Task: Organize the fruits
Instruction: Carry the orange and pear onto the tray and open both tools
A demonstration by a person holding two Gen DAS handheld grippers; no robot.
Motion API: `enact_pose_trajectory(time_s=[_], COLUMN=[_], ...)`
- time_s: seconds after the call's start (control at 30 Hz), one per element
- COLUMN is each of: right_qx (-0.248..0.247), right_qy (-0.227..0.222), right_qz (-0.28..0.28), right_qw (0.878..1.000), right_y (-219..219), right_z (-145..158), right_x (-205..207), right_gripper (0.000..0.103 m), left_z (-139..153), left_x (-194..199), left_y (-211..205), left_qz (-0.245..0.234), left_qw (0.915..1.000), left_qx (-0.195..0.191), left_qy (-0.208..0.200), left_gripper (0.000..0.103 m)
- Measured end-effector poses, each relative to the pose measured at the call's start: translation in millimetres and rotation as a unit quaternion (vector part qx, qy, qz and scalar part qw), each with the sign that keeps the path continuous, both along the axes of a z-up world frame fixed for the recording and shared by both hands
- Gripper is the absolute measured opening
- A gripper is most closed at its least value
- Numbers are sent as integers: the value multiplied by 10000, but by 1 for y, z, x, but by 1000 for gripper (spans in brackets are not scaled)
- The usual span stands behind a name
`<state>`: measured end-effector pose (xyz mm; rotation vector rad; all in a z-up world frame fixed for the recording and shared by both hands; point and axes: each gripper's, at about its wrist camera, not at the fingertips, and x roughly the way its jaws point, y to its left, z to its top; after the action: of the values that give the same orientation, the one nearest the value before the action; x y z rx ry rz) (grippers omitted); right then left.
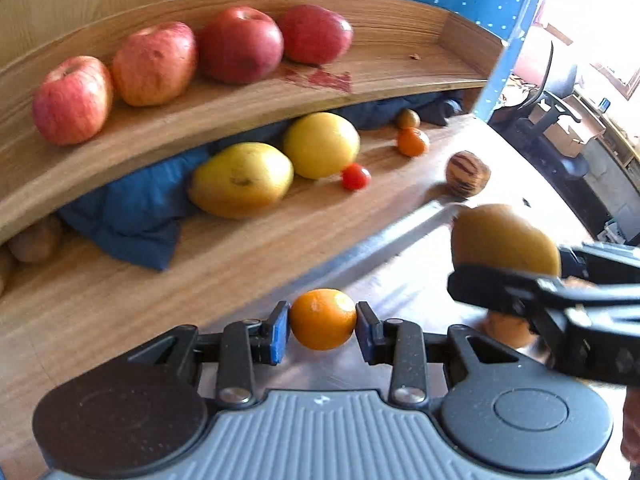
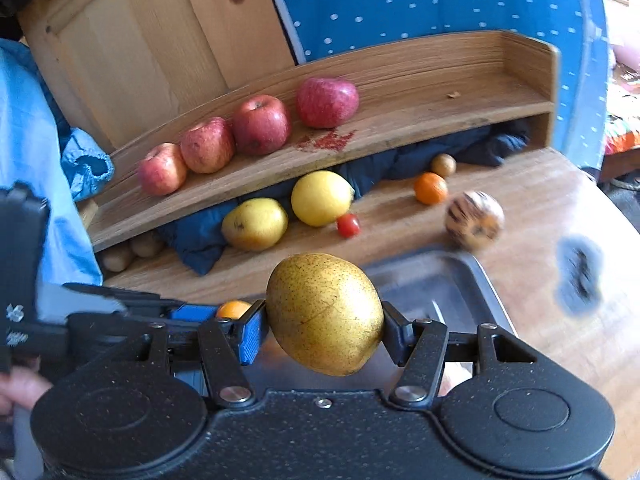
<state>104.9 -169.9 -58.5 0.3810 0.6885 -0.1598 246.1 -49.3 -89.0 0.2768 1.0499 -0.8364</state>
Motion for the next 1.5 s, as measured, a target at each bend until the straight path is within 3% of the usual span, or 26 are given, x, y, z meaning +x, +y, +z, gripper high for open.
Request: enact_pose_trajectory(time_s=[0.43, 0.73, 1.07, 1.23, 1.37, 1.5], right_qx=[360, -281, -543, -681, -794, -906], right_qy=[443, 600, 771, 648, 525, 407], right_qz=[-374, 53, 355, 422, 480, 512], right_qw=[9977, 9978, 9949, 9947, 9943, 9937], right_y=[-13, -1, 3, 8, 13, 20], right_z=[-22, -33, -49, -45, -36, -27], right_x=[-74, -68, -55, -60, -73, -94], right_gripper=[61, 61, 61, 62, 68, 82], left_z=[-7, -9, -7, 1, 7, 13], left_x=[-60, -74, -80, -86, -94, -104], left_y=[-19, -18, -11, -6, 2, 15], left_qz=[-196, 62, 468, 590, 756, 877], left_qw=[9994, 9994, 9984, 9980, 9969, 9956], left_qx=[87, 163, 212, 189, 223, 316], left_qy=[269, 309, 254, 125, 13, -43], left_gripper=[38, 38, 39, 56, 62, 76])
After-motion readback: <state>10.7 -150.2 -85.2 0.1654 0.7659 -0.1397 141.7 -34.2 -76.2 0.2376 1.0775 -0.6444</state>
